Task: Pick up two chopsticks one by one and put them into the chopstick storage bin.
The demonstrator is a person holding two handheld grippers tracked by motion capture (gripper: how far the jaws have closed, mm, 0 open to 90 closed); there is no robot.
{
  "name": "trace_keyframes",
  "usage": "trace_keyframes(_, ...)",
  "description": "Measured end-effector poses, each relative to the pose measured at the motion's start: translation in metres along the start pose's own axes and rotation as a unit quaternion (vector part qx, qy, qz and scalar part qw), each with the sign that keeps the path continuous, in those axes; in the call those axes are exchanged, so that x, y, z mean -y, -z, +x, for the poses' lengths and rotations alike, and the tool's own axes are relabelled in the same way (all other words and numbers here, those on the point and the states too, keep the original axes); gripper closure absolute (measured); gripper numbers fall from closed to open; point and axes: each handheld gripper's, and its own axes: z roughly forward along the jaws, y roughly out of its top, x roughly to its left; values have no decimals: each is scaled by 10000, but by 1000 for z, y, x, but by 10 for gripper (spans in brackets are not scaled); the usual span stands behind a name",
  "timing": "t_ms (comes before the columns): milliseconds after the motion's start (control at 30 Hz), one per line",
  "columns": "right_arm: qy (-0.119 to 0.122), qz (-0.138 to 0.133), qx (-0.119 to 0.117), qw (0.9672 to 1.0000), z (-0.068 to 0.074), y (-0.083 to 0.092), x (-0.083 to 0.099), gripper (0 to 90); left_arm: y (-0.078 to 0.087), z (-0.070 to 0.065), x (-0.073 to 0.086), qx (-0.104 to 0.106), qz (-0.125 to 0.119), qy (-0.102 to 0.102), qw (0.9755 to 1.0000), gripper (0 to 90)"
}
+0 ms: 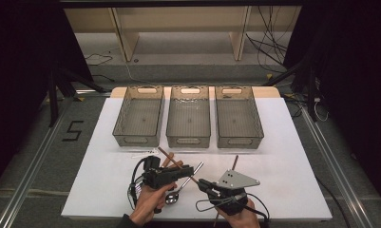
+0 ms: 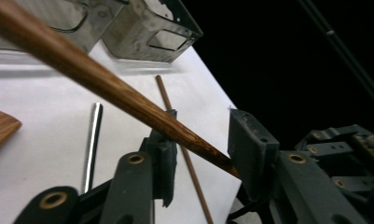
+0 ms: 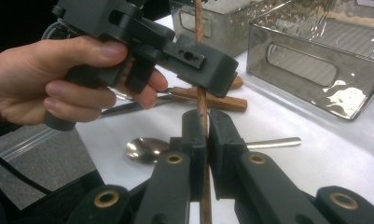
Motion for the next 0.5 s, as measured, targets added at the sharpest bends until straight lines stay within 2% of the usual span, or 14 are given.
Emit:
trace_keyframes(133,-22,-43,-55,10000,-1,1,0,859,2,0,-1,179,-21,36,9998,675)
trace_keyframes(200,-57,-56,-109,9999,-2,-1,1,857,2,-1,-2,284,-40,91,9995,734)
trace_keyframes(267,-72,-48,-115,9999,-2,-1,2,857,4,0,-3,466,-26,114,9988,759)
trace_keyframes(367,-54,-17,-112,9999,-2,-4,3,849,4,-2,-4,772,-48,262,9967,831)
trace_keyframes(433,-112,-56,-180,9998,-4,-1,3,843,5,-3,-4,821,-54,247,9963,839)
trace_keyframes(500,-133,-101,-188,9997,-4,0,3,833,7,-3,-6,770,-73,237,9967,839)
